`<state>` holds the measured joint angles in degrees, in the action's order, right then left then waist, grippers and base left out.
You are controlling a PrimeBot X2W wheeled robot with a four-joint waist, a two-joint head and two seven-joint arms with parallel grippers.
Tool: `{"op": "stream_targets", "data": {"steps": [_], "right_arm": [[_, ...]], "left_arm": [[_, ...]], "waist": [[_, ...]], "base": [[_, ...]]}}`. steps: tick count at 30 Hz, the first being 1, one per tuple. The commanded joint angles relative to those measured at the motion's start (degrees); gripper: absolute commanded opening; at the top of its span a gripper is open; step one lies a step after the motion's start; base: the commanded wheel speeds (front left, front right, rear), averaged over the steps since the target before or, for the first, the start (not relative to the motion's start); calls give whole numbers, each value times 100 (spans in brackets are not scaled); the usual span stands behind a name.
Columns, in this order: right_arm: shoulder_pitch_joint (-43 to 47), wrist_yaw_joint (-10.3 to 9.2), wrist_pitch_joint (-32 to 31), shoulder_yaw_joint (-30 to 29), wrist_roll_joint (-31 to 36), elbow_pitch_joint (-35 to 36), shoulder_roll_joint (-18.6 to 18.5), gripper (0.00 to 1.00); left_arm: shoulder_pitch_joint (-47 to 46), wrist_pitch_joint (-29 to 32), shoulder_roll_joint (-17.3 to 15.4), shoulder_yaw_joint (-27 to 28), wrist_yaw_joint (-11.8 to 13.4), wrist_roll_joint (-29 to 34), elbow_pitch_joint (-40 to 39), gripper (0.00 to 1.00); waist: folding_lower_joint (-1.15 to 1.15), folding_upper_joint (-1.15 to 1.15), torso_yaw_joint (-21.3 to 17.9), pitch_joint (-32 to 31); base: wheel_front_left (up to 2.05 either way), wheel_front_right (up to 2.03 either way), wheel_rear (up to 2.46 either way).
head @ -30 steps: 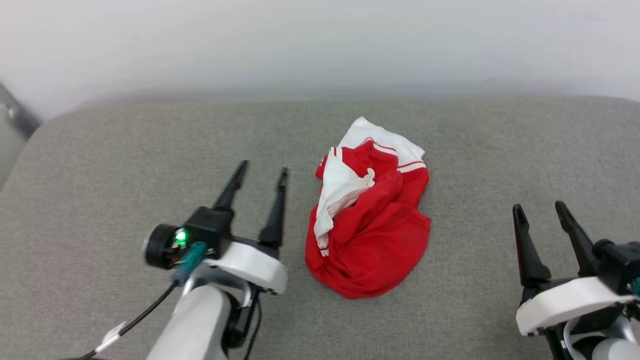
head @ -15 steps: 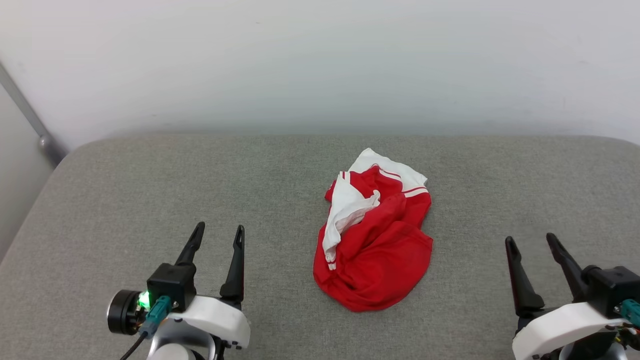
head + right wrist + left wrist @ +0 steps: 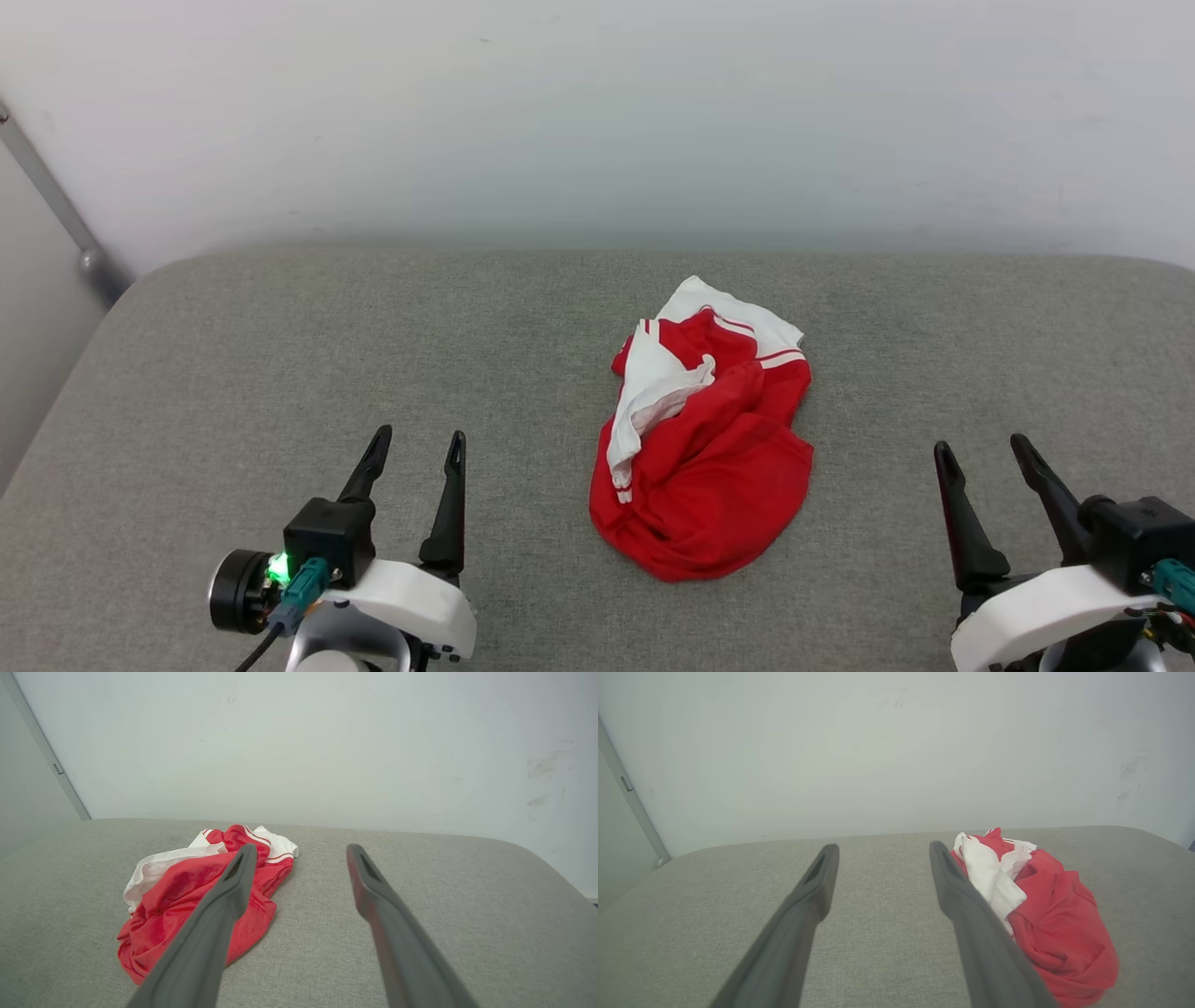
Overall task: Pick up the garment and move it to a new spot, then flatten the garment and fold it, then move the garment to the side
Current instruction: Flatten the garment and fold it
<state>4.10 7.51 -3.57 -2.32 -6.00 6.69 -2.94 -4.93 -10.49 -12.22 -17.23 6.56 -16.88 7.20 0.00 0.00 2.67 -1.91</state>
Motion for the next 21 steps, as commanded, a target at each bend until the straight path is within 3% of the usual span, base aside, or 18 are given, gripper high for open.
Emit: {"op": "stream_targets", "data": {"steps": [1,6,10,16,21], "right_arm": [[22,-4,9,-7,-39,28,10,100],[-49,-4,7,-7,-36,28,10,100],[-115,-4,-32,31,5,55,10,100],[-201,-4,-68,75,-16,86,9,100],[-234,-4,-28,111,-113,44,11,100]], "left_arm": [[-93,20,-9,-12,-9,-21,-32,100],[-516,230,9,-211,-223,-9,69,100],[-1109,652,101,-510,-618,-73,240,100],[-2060,1906,299,-1028,-1168,-331,804,100],[-2724,2865,421,-1347,-1337,-674,1512,100]], "waist": [[0,0,12,9],[0,0,35,82],[0,0,6,164],[0,0,-122,444],[0,0,-260,781]], "base": [[0,0,0],[0,0,0],[0,0,0],[0,0,0],[0,0,0]]}}
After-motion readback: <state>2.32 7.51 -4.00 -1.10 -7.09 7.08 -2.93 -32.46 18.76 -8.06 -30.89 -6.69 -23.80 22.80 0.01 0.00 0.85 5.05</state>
